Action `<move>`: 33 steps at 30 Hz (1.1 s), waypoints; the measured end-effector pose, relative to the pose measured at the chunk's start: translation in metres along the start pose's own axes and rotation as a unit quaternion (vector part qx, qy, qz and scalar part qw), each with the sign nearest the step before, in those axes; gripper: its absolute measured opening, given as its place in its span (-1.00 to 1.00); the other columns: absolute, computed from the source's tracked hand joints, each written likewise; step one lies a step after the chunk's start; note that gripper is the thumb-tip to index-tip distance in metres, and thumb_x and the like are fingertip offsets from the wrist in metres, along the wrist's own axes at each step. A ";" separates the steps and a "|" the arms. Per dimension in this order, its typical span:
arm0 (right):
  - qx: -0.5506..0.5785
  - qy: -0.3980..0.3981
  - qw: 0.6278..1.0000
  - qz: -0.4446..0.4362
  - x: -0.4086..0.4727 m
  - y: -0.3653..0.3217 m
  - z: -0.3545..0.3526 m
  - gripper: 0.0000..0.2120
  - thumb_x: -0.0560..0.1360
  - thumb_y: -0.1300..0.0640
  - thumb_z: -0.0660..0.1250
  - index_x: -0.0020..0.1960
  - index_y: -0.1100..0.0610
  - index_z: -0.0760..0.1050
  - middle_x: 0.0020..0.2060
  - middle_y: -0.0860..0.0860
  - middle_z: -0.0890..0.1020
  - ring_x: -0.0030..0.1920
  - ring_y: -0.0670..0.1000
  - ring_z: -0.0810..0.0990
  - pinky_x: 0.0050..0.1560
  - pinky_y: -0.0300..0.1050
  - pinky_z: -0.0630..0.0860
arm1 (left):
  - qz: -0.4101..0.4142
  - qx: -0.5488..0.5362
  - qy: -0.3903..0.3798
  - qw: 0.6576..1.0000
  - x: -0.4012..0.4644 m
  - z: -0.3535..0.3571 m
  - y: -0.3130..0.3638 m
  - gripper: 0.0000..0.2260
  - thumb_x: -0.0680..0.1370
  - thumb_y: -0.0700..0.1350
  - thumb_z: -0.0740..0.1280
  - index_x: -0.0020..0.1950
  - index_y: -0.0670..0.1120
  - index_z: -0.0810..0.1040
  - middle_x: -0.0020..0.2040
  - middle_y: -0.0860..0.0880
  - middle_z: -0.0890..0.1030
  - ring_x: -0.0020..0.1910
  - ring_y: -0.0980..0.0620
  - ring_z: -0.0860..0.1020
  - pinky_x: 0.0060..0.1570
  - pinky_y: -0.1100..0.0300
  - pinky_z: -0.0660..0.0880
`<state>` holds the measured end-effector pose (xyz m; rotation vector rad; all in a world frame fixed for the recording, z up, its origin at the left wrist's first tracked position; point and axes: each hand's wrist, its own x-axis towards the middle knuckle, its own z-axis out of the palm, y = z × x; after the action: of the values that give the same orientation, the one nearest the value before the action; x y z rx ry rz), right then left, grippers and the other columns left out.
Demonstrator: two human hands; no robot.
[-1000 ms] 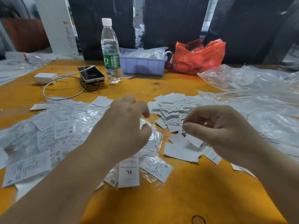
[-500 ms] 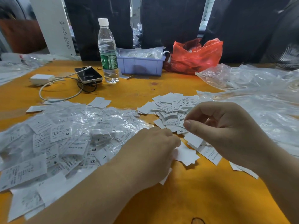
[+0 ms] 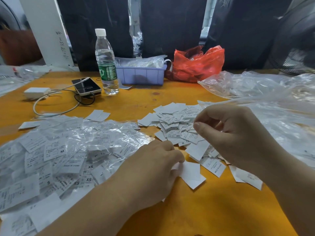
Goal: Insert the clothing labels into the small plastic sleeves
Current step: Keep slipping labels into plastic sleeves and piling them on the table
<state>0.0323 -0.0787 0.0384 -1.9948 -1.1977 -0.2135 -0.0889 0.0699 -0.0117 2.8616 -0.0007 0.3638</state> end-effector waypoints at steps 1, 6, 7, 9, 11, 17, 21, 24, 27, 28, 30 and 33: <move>-0.006 -0.014 1.000 0.005 0.000 0.001 0.001 -0.87 0.47 0.08 0.32 -0.20 0.03 0.62 -0.35 -0.15 0.59 -0.28 -0.07 0.57 -0.30 -0.10 0.52 | -0.001 -0.002 0.002 1.000 0.000 0.001 0.000 -0.74 0.63 0.09 0.16 0.32 0.23 0.38 0.22 0.23 0.37 0.26 0.19 0.27 0.19 0.22 0.37; -0.049 -0.056 0.997 0.001 -0.003 0.000 0.005 -0.85 0.51 0.13 0.33 -0.22 0.06 0.59 -0.36 -0.13 0.55 -0.33 -0.09 0.51 -0.33 -0.09 0.47 | 0.001 -0.001 0.019 1.000 0.000 0.002 0.001 -0.71 0.61 0.08 0.21 0.30 0.29 0.28 0.01 0.30 0.23 0.17 0.23 0.21 0.15 0.30 0.29; -0.057 -0.053 0.997 0.000 -0.003 -0.001 0.004 -0.86 0.51 0.13 0.32 -0.21 0.07 0.59 -0.35 -0.11 0.55 -0.32 -0.09 0.51 -0.31 -0.05 0.49 | 0.002 -0.001 0.022 1.000 0.001 0.002 0.001 -0.74 0.60 0.08 0.22 0.27 0.28 0.31 -0.02 0.30 0.22 0.13 0.23 0.22 0.11 0.32 0.28; -0.072 -0.037 0.997 0.004 -0.003 -0.001 0.001 -0.84 0.53 0.13 0.29 -0.20 0.08 0.58 -0.33 -0.07 0.56 -0.30 -0.07 0.51 -0.28 0.04 0.51 | 0.008 0.003 0.023 1.000 0.002 0.002 0.001 -0.85 0.60 0.09 0.23 0.17 0.24 0.42 -0.06 0.27 0.27 0.07 0.24 0.23 0.00 0.34 0.26; -0.090 -0.017 0.996 0.018 -0.002 -0.001 -0.001 -0.81 0.54 0.14 0.25 -0.21 0.11 0.55 -0.32 -0.01 0.57 -0.29 -0.02 0.51 -0.27 0.07 0.51 | 0.010 -0.006 0.027 1.000 0.002 0.001 0.000 -0.93 0.59 0.07 0.25 0.04 0.20 0.50 -0.07 0.27 0.34 0.05 0.22 0.26 -0.07 0.35 0.28; -0.155 0.041 0.986 0.043 0.001 0.001 -0.007 -0.83 0.53 0.11 0.21 -0.16 0.10 0.54 -0.23 -0.02 0.54 -0.09 0.01 0.44 -0.06 0.01 0.45 | 0.005 -0.049 0.065 0.997 0.005 -0.003 -0.004 -0.77 0.43 -0.11 0.50 -0.21 0.22 0.54 -0.20 0.28 0.48 -0.03 0.24 0.43 -0.21 0.31 0.37; -0.190 0.041 0.977 0.093 0.003 0.003 -0.011 -0.83 0.53 0.04 0.19 -0.07 0.07 0.53 -0.14 -0.03 0.49 0.02 0.05 0.39 0.04 0.06 0.44 | 0.009 -0.077 0.091 0.993 0.005 -0.004 -0.003 -0.70 0.40 -0.18 0.52 -0.25 0.22 0.54 -0.16 0.27 0.51 -0.06 0.24 0.47 -0.24 0.32 0.37; -0.214 -0.044 0.963 0.160 0.004 0.009 -0.014 -0.81 0.57 0.06 0.11 0.01 0.06 0.48 -0.07 -0.02 0.48 0.04 0.06 0.41 0.02 0.03 0.48 | 0.014 -0.084 0.103 0.991 0.006 -0.002 -0.004 -0.71 0.41 -0.17 0.52 -0.25 0.22 0.56 -0.15 0.27 0.51 -0.07 0.25 0.47 -0.24 0.29 0.38; -0.238 -0.084 0.948 0.193 0.007 0.017 -0.017 -0.85 0.55 0.17 0.11 -0.02 0.05 0.46 -0.14 -0.01 0.47 -0.08 0.08 0.48 -0.15 -0.06 0.45 | 0.030 -0.083 0.114 0.990 0.008 -0.002 -0.004 -0.76 0.44 -0.09 0.45 -0.25 0.26 0.51 -0.18 0.26 0.50 -0.12 0.27 0.46 -0.27 0.31 0.35; -0.245 -0.089 0.943 0.205 0.009 0.019 -0.019 -0.85 0.53 0.20 0.12 -0.04 0.05 0.45 -0.18 -0.02 0.46 -0.13 0.08 0.49 -0.20 -0.08 0.42 | 0.033 -0.084 0.119 0.989 0.008 -0.003 -0.003 -0.79 0.40 -0.07 0.43 -0.25 0.27 0.51 -0.19 0.26 0.49 -0.13 0.27 0.46 -0.28 0.32 0.35; -0.260 -0.103 0.933 0.226 0.010 0.023 -0.024 -0.85 0.51 0.25 0.14 -0.06 0.06 0.44 -0.24 -0.03 0.44 -0.17 0.07 0.49 -0.25 -0.10 0.39 | 0.036 -0.089 0.129 0.987 0.007 -0.005 -0.004 -0.81 0.37 -0.06 0.41 -0.24 0.27 0.52 -0.20 0.26 0.49 -0.14 0.28 0.46 -0.28 0.32 0.37; -0.262 -0.135 0.920 0.260 0.011 0.028 -0.028 -0.86 0.50 0.29 0.16 -0.11 0.08 0.39 -0.26 -0.03 0.43 -0.21 0.04 0.47 -0.35 -0.16 0.33 | 0.042 -0.088 0.140 0.985 0.006 -0.006 -0.007 -0.83 0.37 -0.05 0.42 -0.22 0.25 0.54 -0.19 0.28 0.49 -0.12 0.28 0.48 -0.30 0.32 0.41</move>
<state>0.0679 -0.0978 0.0482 -2.8143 -0.7649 0.0200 -0.0844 0.0782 -0.0068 2.6189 -0.0959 0.7421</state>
